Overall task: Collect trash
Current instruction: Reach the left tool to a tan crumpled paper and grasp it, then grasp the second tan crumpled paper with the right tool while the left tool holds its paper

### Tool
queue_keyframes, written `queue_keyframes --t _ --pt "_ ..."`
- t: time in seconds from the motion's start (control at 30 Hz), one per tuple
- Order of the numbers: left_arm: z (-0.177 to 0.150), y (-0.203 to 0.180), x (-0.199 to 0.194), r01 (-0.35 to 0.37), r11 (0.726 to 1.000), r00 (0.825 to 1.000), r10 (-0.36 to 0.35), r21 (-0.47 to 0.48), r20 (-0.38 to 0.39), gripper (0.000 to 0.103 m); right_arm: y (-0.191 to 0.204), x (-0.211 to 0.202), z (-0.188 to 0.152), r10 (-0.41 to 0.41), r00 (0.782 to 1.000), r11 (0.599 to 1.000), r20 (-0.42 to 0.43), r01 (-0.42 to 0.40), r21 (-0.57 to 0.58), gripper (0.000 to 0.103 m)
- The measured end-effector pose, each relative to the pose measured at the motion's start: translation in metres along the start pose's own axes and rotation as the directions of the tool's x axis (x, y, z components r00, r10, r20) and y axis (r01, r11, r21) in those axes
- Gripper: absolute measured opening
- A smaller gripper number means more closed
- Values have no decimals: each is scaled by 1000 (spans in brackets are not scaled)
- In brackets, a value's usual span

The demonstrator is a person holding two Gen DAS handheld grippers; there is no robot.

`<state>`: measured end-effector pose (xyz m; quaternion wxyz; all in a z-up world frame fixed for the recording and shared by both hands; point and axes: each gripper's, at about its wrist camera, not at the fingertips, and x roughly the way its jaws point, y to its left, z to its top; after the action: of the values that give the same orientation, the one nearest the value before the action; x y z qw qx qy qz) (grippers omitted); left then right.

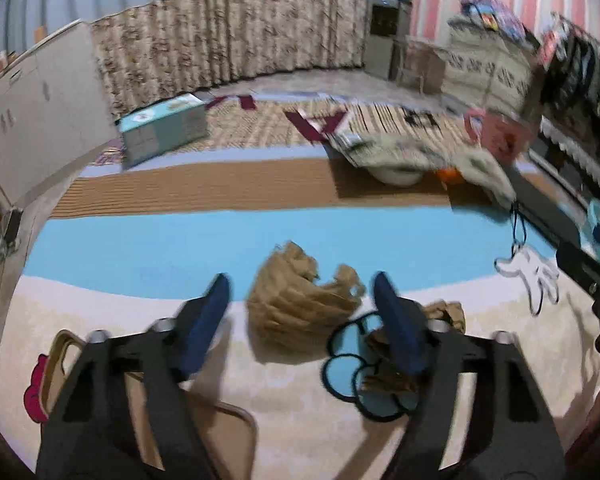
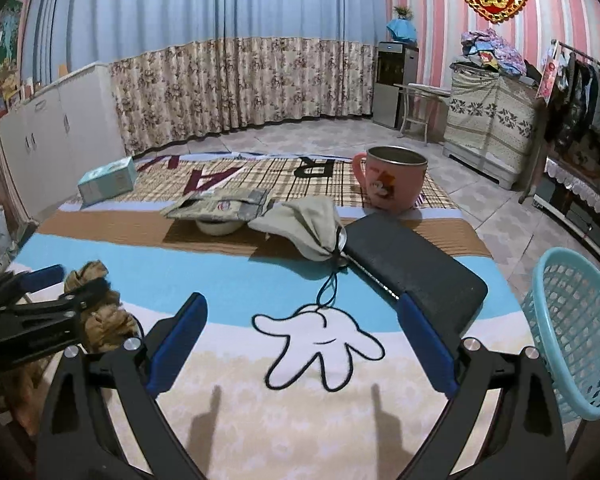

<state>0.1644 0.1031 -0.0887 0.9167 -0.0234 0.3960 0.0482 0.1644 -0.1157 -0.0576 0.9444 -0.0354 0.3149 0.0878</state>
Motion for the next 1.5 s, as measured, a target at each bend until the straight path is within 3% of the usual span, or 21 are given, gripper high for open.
queue_keyframes --t 0.17,0.33,0.6,0.87,1.13,1.5 --pt "2 3 -3 48 999 999 -48 -21 7 52 4 3 -2 -1 1000 1000 0 1 7 94" --pt "5 14 -10 37 999 999 -36 -36 31 51 21 2 -7 30 1000 999 0 -30 -20 94" --pt "17 57 -44 -34 995 992 45 -94 118 51 65 -3 -11 109 994 992 -11 -110 -67 94" --pt "12 100 -33 -81 981 992 97 -175 83 51 105 4 -16 124 991 984 -47 -129 -123 94" --pt "9 118 -39 -111 974 986 132 -197 98 51 108 15 -15 161 983 982 -91 -169 -86 92" --pt "11 110 -38 -131 976 984 149 -174 97 51 119 19 -20 290 945 943 -155 -309 -121 52"
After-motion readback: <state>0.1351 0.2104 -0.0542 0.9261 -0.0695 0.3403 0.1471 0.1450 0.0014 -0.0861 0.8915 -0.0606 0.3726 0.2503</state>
